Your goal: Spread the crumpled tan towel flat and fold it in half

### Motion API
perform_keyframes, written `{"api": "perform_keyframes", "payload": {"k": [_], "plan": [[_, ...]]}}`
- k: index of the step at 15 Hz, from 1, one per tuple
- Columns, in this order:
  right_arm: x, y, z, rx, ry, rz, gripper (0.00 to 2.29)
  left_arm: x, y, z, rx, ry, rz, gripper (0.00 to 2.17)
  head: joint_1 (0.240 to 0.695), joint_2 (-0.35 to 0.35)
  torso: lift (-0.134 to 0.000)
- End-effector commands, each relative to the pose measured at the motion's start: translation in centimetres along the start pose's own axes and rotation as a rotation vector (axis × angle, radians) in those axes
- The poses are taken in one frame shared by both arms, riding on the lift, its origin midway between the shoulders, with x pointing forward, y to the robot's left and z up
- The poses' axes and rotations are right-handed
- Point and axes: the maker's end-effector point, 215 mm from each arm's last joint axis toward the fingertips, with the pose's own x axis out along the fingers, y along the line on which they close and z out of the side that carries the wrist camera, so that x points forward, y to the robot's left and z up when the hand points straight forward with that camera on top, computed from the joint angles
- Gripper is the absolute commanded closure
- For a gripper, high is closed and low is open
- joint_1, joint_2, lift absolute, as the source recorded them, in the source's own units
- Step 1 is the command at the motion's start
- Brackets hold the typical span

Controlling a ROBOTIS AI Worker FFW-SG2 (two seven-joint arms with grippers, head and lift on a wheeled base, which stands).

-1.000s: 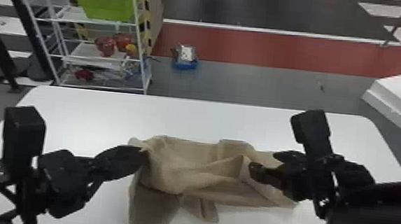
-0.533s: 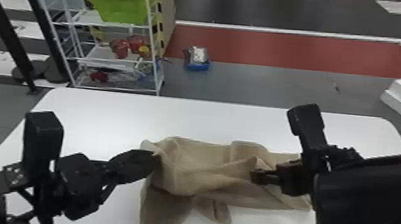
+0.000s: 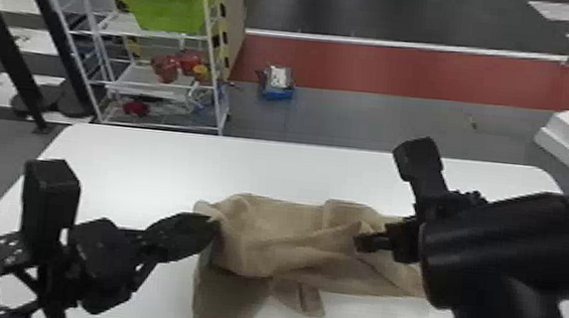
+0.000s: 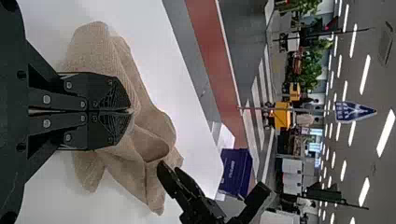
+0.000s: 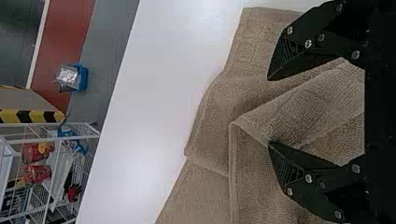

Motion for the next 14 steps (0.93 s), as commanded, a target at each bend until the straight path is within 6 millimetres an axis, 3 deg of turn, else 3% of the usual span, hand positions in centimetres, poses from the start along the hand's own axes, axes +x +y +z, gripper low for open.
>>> {"api": "perform_keyframes", "payload": {"k": [1,4,5,10,11,14], "plan": [[0.1,0.1,0.7,-0.005,-0.006,0.008,0.46,-0.2,0.2,0.1,0.006,-0.004,0.006,1.88,0.695,0.067,-0.123],[0.1,0.0,0.9,-0.016,0.003,-0.007,0.48,-0.3,0.3,0.3,0.012,-0.008,0.008,1.88,0.695,0.076,-0.123],[0.3,-0.1,0.8,-0.015,0.012,-0.012,0.59,-0.3,0.2,0.3,0.012,-0.008,0.005,1.88,0.695,0.077,-0.123],[0.7,-0.5,0.7,-0.022,0.026,-0.023,0.59,-0.3,0.2,0.3,0.011,-0.008,0.005,1.88,0.695,0.069,-0.123],[0.7,-0.6,0.8,-0.024,0.027,-0.026,0.71,-0.3,0.2,0.2,0.010,-0.007,0.004,1.88,0.695,0.069,-0.123],[0.7,-1.3,1.0,-0.019,0.021,-0.044,1.45,-0.4,0.5,0.2,0.013,-0.008,0.010,1.88,0.695,0.069,-0.123]]}}
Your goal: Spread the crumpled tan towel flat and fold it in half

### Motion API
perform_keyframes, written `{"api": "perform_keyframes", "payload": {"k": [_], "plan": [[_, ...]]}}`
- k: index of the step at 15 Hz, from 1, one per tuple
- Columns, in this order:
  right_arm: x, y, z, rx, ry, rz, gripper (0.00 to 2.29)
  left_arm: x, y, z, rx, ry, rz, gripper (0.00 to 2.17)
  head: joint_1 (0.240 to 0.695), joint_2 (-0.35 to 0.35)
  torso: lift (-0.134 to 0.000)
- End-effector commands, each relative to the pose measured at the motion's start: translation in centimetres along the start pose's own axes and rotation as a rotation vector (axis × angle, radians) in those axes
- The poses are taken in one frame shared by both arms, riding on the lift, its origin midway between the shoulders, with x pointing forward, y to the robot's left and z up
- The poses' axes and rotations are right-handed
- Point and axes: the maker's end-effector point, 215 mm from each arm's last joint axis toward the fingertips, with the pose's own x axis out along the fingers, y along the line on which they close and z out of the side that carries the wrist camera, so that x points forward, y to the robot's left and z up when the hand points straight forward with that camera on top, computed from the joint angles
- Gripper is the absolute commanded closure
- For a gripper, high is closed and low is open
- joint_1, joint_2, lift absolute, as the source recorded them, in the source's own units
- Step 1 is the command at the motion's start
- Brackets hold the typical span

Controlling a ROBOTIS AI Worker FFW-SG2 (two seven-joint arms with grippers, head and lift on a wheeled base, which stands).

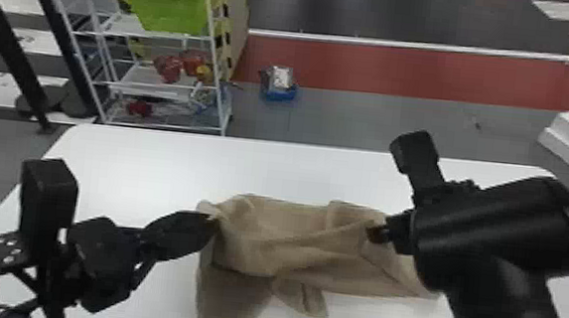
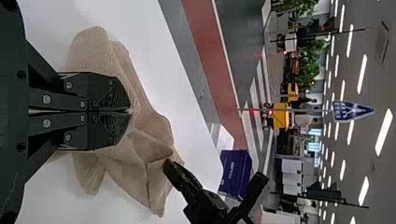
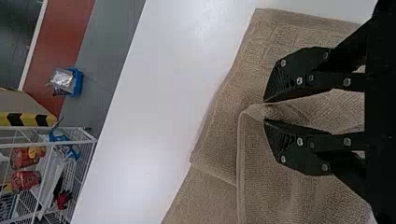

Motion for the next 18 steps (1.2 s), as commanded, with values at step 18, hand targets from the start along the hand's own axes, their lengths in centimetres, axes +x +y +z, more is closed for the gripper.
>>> {"api": "perform_keyframes", "payload": {"k": [18], "plan": [[-13.0,-9.3,14.9,0.187,-0.501,-0.004,1.77,-5.3,2.7,12.9,0.169,-0.280,0.131,2.14,0.639,0.030,-0.123]]}}
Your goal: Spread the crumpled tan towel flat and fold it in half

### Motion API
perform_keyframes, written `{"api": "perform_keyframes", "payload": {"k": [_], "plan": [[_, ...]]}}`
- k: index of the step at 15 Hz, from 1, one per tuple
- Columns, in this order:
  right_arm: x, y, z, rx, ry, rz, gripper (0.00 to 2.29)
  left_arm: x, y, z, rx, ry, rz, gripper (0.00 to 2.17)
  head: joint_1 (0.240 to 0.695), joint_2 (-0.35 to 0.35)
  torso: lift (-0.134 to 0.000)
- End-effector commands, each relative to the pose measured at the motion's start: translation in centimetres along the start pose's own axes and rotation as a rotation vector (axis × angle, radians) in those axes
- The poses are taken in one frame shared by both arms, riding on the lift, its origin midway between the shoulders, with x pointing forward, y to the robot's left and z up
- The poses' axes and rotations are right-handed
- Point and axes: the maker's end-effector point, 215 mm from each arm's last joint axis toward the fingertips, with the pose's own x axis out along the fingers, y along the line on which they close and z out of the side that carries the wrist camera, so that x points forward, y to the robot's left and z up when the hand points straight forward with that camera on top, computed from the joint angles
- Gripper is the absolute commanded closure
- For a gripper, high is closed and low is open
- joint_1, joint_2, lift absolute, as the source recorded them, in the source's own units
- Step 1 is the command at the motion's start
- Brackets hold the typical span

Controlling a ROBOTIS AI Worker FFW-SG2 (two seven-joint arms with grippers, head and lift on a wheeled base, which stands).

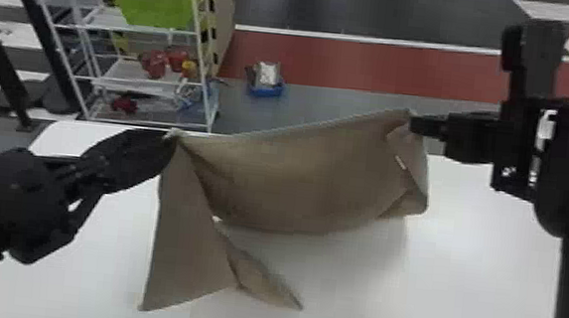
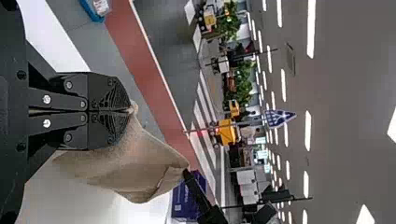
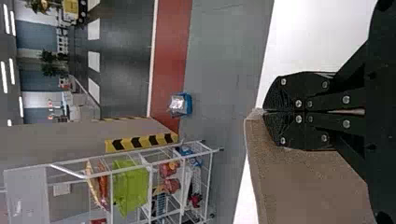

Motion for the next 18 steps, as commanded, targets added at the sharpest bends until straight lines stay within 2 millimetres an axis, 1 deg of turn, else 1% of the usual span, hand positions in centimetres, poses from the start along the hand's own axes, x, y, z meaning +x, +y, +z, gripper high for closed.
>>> {"api": "perform_keyframes", "payload": {"k": [1,2,4,5,6,7,8,9,11,12,13,14,15,16,17,18], "plan": [[0.5,-1.1,2.6,0.015,-0.046,0.006,1.77,0.8,1.9,2.7,0.015,-0.050,0.045,2.14,0.604,0.023,-0.123],[1.1,-1.5,3.2,0.011,-0.053,0.002,1.77,1.3,2.7,3.4,0.012,-0.065,0.063,2.14,0.588,0.022,-0.123],[2.2,-2.3,4.7,-0.010,-0.080,-0.012,1.77,3.5,4.1,3.4,-0.049,-0.064,0.065,2.14,0.551,0.021,-0.123],[2.7,-3.0,5.8,-0.014,-0.095,-0.022,1.77,4.9,5.2,3.2,-0.087,-0.051,0.073,2.14,0.534,0.019,-0.123],[3.2,-3.8,7.2,-0.016,-0.112,-0.032,1.77,6.6,6.2,3.7,-0.080,-0.053,0.076,2.14,0.511,0.015,-0.123],[3.6,-4.5,9.0,-0.023,-0.141,-0.038,1.77,8.1,7.4,4.4,-0.059,-0.051,0.089,2.14,0.497,0.012,-0.123],[3.7,-5.2,10.1,-0.017,-0.153,-0.044,1.77,9.0,8.4,4.7,-0.054,-0.051,0.097,2.14,0.480,0.007,-0.123],[3.8,-6.2,11.9,-0.027,-0.174,-0.055,1.77,9.7,9.4,5.1,-0.051,-0.052,0.103,2.14,0.460,0.002,-0.123],[3.7,-8.6,14.5,-0.041,-0.193,-0.085,1.77,10.3,10.9,5.6,-0.046,-0.052,0.124,2.14,0.423,-0.005,-0.123],[3.3,-10.2,15.0,-0.041,-0.197,-0.106,1.77,10.1,11.3,5.6,-0.047,-0.053,0.130,2.14,0.393,-0.011,-0.123],[2.6,-11.5,15.2,-0.049,-0.200,-0.123,1.77,9.6,11.3,4.9,-0.049,-0.044,0.136,2.14,0.378,-0.017,-0.123],[1.6,-12.8,14.5,-0.043,-0.199,-0.122,1.77,8.2,10.8,3.8,-0.041,-0.034,0.138,2.14,0.369,-0.022,-0.123],[0.2,-14.1,12.2,-0.039,-0.174,-0.126,1.77,6.2,8.7,3.2,-0.013,-0.024,0.119,2.14,0.364,-0.030,-0.123],[-1.3,-14.9,10.0,-0.053,-0.163,-0.128,1.77,4.7,5.7,3.0,0.047,-0.025,0.091,2.14,0.368,-0.039,-0.123],[-2.2,-15.1,7.4,-0.064,-0.139,-0.116,1.77,4.0,2.8,2.1,0.097,-0.022,0.050,2.14,0.396,-0.063,-0.123],[-3.2,-15.2,4.4,-0.074,-0.118,-0.107,1.77,3.6,-1.1,1.9,0.139,-0.034,-0.008,2.14,0.422,-0.083,-0.123]]}}
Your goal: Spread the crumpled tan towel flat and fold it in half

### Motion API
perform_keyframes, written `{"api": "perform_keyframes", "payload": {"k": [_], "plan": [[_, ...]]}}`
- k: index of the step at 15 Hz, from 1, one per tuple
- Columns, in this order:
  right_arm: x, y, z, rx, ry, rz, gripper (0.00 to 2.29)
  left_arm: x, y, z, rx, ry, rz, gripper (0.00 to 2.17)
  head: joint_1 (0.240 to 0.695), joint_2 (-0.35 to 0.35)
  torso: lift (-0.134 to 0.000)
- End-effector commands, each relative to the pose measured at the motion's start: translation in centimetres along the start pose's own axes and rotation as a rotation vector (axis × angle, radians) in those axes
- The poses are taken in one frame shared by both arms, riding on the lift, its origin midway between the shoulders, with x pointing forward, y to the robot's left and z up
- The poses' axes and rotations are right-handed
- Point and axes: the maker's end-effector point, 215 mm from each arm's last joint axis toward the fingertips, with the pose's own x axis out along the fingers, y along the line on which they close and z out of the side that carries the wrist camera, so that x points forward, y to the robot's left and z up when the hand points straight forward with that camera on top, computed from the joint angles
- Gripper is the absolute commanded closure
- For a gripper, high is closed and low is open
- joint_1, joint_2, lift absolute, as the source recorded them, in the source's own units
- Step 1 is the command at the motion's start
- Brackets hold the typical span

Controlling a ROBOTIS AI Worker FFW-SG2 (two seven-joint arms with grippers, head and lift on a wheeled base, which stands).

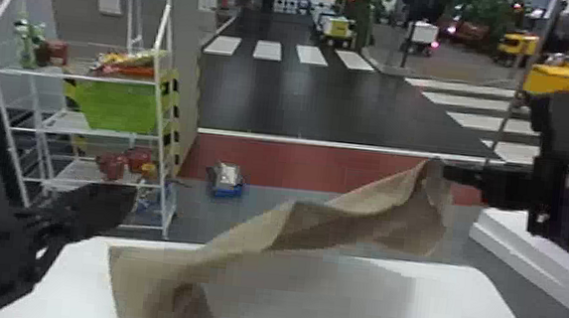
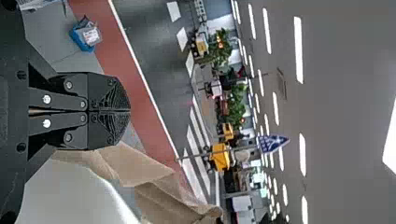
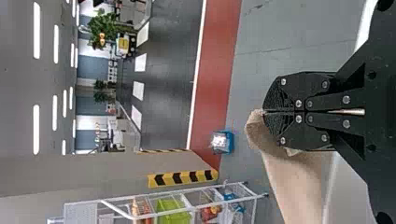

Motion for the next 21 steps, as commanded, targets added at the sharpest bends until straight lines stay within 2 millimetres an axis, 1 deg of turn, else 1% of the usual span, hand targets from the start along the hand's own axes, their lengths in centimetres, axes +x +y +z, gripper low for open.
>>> {"api": "perform_keyframes", "payload": {"k": [1,2,3,4,5,6,7,8,9,10,11,13,14,15,16,18,19,21], "plan": [[-3.4,-0.5,-5.9,-0.017,0.042,0.006,1.77,-1.8,-8.4,-0.3,0.073,-0.025,-0.127,2.14,0.454,-0.106,-0.123],[-4.7,-0.3,-8.3,-0.018,0.055,0.019,1.77,-2.0,-11.4,-1.0,0.051,-0.018,-0.184,2.14,0.482,-0.129,-0.123],[-5.8,1.0,-10.5,-0.023,0.054,0.054,1.77,-2.4,-13.8,-1.6,0.043,-0.020,-0.232,2.14,0.518,-0.160,-0.123],[-7.0,1.9,-12.1,-0.033,0.048,0.070,1.77,-2.6,-14.8,-1.9,0.046,-0.022,-0.249,2.14,0.548,-0.187,-0.123],[-8.2,2.8,-13.3,-0.042,0.037,0.100,1.77,-2.4,-15.1,-2.5,0.034,-0.013,-0.257,2.14,0.613,-0.239,-0.123],[-9.3,3.2,-15.2,-0.042,0.060,0.121,1.77,-2.2,-14.9,-3.2,0.027,-0.005,-0.245,2.12,0.642,-0.254,-0.123],[-10.4,3.1,-16.1,-0.046,0.068,0.127,1.77,-2.1,-15.1,-3.6,0.023,0.000,-0.252,1.90,0.668,-0.261,-0.123],[-10.9,2.9,-16.9,-0.058,0.068,0.132,1.77,-1.9,-15.1,-4.2,0.015,0.007,-0.253,1.62,0.690,-0.265,-0.123],[-11.3,3.0,-17.9,-0.065,0.075,0.136,1.77,-1.3,-15.8,-4.6,0.007,0.006,-0.280,1.30,0.695,-0.270,-0.123],[-11.6,2.9,-18.7,-0.054,0.082,0.132,1.77,-0.5,-15.7,-5.3,0.016,0.016,-0.283,1.05,0.695,-0.277,-0.123],[-11.7,2.8,-19.1,-0.042,0.085,0.130,1.77,1.1,-16.3,-6.4,0.065,0.048,-0.303,0.93,0.695,-0.293,-0.123],[-12.1,2.3,-19.9,-0.029,0.094,0.117,1.77,4.2,-17.3,-10.0,0.187,0.170,-0.341,0.93,0.695,-0.308,-0.123],[-12.3,1.9,-20.5,-0.026,0.104,0.106,1.77,5.4,-17.4,-11.4,0.223,0.214,-0.359,0.92,0.695,-0.316,-0.123],[-12.6,1.6,-21.2,-0.022,0.117,0.097,1.77,6.9,-17.6,-12.7,0.257,0.250,-0.368,0.82,0.695,-0.323,-0.123],[-12.7,1.4,-21.8,-0.022,0.122,0.089,1.77,8.2,-17.6,-14.1,0.289,0.290,-0.374,0.56,0.695,-0.330,-0.123],[-13.1,1.3,-22.8,-0.015,0.136,0.085,1.77,10.2,-17.2,-16.5,0.333,0.349,-0.379,0.53,0.695,-0.342,-0.123],[-13.0,1.5,-22.9,-0.011,0.137,0.087,1.77,10.5,-16.9,-17.3,0.347,0.369,-0.372,0.53,0.695,-0.343,-0.123],[-12.9,1.8,-22.9,-0.011,0.137,0.094,1.77,10.6,-15.3,-19.1,0.357,0.421,-0.359,0.54,0.695,-0.339,-0.123]]}}
